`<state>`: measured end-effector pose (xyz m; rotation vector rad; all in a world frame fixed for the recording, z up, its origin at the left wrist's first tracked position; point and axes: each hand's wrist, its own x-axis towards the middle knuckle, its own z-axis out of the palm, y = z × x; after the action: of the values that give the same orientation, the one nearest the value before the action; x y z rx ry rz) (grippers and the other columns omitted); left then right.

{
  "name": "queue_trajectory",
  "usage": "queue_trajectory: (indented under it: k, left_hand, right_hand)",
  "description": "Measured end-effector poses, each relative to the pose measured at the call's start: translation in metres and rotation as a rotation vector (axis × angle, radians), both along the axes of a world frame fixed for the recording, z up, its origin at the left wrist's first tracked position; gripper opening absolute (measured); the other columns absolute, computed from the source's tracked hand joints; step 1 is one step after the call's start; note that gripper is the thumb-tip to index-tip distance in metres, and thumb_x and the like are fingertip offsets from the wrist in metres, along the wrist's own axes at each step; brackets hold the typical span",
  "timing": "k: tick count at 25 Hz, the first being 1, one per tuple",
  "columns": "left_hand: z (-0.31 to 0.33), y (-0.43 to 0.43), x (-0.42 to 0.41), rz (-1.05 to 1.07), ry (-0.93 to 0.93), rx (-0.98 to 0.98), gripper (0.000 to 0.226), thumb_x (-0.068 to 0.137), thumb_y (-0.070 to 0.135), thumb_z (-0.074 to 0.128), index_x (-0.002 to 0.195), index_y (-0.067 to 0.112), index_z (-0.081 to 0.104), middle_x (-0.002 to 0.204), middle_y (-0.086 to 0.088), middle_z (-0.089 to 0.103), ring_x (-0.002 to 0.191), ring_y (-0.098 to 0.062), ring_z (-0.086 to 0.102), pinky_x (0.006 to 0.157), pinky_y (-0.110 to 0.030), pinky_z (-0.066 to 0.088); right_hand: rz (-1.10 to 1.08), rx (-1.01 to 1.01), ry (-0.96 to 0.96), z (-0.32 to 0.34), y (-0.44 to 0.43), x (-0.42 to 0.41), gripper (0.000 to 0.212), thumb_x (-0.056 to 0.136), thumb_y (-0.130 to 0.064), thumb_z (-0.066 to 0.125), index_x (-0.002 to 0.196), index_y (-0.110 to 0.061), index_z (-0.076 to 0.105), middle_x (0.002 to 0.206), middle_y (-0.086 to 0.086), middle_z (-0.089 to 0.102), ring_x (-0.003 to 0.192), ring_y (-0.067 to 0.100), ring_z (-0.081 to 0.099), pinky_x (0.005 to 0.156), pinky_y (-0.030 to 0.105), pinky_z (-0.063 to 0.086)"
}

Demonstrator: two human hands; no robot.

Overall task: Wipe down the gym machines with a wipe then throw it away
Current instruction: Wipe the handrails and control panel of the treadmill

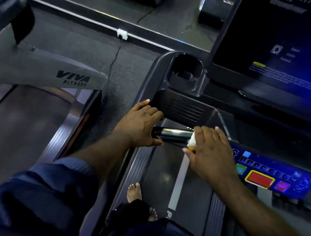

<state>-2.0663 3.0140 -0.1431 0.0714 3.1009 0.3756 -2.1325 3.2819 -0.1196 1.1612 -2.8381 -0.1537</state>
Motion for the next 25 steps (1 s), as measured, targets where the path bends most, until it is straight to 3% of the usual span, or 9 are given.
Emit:
queue_trajectory:
  k: [2, 4, 7, 11, 16, 19, 23, 25]
  left_hand:
    - [0.002, 0.001, 0.000, -0.011, 0.014, 0.001, 0.077, 0.071, 0.076, 0.074, 0.127, 0.026, 0.059, 0.118, 0.007, 0.063, 0.123, -0.016, 0.058, 0.131, -0.038, 0.012]
    - [0.005, 0.001, 0.000, -0.021, 0.016, -0.007, 0.077, 0.072, 0.077, 0.072, 0.128, 0.026, 0.059, 0.119, 0.008, 0.062, 0.124, -0.015, 0.057, 0.131, -0.038, 0.011]
    - [0.007, 0.003, 0.001, -0.023, -0.003, -0.056, 0.078, 0.075, 0.082, 0.062, 0.130, 0.027, 0.059, 0.121, 0.008, 0.060, 0.127, -0.015, 0.054, 0.131, -0.039, 0.007]
    - [0.012, 0.033, -0.003, 0.004, -0.050, -0.159, 0.095, 0.071, 0.089, 0.044, 0.134, 0.020, 0.058, 0.126, 0.001, 0.059, 0.129, -0.024, 0.054, 0.131, -0.050, 0.002]
    - [0.004, 0.118, -0.015, 0.109, -0.035, 0.098, 0.086, 0.080, 0.075, 0.054, 0.140, 0.013, 0.051, 0.128, -0.005, 0.059, 0.125, -0.029, 0.055, 0.126, -0.048, 0.015]
    - [0.005, 0.140, -0.003, 0.233, -0.022, 0.169, 0.088, 0.082, 0.060, 0.070, 0.151, 0.011, 0.047, 0.147, -0.009, 0.054, 0.142, -0.030, 0.046, 0.126, -0.045, 0.013]
    - [0.020, 0.136, 0.027, 0.386, -0.087, 0.032, 0.099, 0.088, 0.053, 0.075, 0.165, 0.015, 0.027, 0.171, -0.006, 0.027, 0.160, -0.024, 0.019, 0.130, -0.042, 0.000]
    - [0.031, 0.133, 0.052, 0.510, -0.115, 0.001, 0.099, 0.089, 0.054, 0.072, 0.166, 0.017, 0.023, 0.174, -0.004, 0.020, 0.161, -0.022, 0.013, 0.130, -0.041, -0.002]
  right_hand:
    - [0.047, -0.025, 0.044, 0.007, 0.010, -0.009, 0.051, 0.102, -0.038, 0.054, 0.142, -0.007, 0.056, 0.134, 0.011, 0.063, 0.128, 0.029, 0.059, 0.127, 0.050, 0.021]
    - [0.150, -0.071, 0.048, 0.010, 0.030, -0.017, 0.050, 0.100, -0.023, 0.043, 0.146, -0.007, 0.056, 0.139, 0.011, 0.065, 0.134, 0.027, 0.059, 0.128, 0.051, 0.016]
    - [0.304, -0.076, 0.001, 0.017, 0.043, -0.038, 0.055, 0.094, -0.013, 0.048, 0.148, -0.007, 0.054, 0.143, 0.010, 0.064, 0.137, 0.025, 0.057, 0.130, 0.047, 0.009]
    - [0.198, -0.141, -0.012, 0.021, 0.041, -0.062, 0.062, 0.092, -0.020, 0.033, 0.146, -0.001, 0.055, 0.149, 0.016, 0.058, 0.143, 0.031, 0.051, 0.126, 0.056, 0.023]
    - [0.433, -0.327, 0.014, -0.020, 0.083, -0.042, 0.051, 0.094, -0.004, 0.044, 0.142, 0.002, 0.059, 0.150, 0.020, 0.055, 0.144, 0.036, 0.049, 0.124, 0.052, 0.027]
    - [0.708, -0.280, 0.005, -0.035, 0.105, -0.021, 0.055, 0.089, -0.004, 0.040, 0.138, -0.002, 0.064, 0.142, 0.016, 0.064, 0.137, 0.031, 0.057, 0.126, 0.047, 0.018]
    - [0.605, -0.450, -0.055, -0.015, 0.081, -0.032, 0.059, 0.089, 0.000, 0.041, 0.145, -0.003, 0.058, 0.150, 0.014, 0.057, 0.142, 0.029, 0.051, 0.128, 0.048, 0.015]
    - [0.599, -0.388, -0.036, -0.006, 0.062, -0.042, 0.057, 0.091, -0.005, 0.038, 0.144, 0.001, 0.057, 0.148, 0.019, 0.058, 0.139, 0.034, 0.054, 0.128, 0.050, 0.011]
